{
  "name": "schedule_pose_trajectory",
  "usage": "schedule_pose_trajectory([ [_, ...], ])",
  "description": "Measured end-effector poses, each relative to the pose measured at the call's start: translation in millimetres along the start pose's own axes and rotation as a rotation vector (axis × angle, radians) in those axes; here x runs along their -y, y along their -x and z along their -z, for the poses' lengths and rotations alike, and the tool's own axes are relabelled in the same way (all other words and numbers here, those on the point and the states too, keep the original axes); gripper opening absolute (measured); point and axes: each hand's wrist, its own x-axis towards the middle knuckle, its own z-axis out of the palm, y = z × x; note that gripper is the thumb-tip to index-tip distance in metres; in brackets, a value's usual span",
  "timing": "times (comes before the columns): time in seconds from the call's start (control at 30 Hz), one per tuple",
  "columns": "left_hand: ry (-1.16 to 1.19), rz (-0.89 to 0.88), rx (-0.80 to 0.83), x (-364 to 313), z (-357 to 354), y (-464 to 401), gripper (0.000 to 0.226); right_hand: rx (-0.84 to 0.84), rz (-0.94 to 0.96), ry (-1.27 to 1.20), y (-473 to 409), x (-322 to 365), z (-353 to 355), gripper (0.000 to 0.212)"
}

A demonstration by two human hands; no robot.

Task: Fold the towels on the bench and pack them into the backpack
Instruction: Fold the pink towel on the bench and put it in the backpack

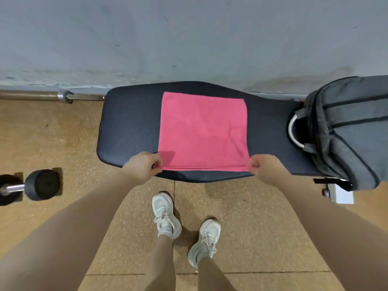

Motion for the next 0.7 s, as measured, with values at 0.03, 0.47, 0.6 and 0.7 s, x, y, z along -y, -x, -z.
schedule_pose_trajectory([
  [0.03,-0.014,0.001,0.042,-2.0,-5.6,7.2,0.014,0.057,0.028,0.042,5.0,-2.7,-0.4,0.018],
  [0.47,0.563,0.206,-0.316,-28.8,16.1,-29.6,0.016,-0.168,-0.018,-0.415,-33.5,-5.7,16.5,0.006],
  [0.6,0.818,0.243,-0.358,-19.2,16.8,-66.4,0.023,-0.265,-0.01,-0.464,-70.2,0.2,18.3,0.006],
  [0.7,0.924,0.252,-0.411,-13.8,18.8,-90.5,0.023,-0.342,-0.029,-0.422,-102.0,8.7,17.9,0.013],
])
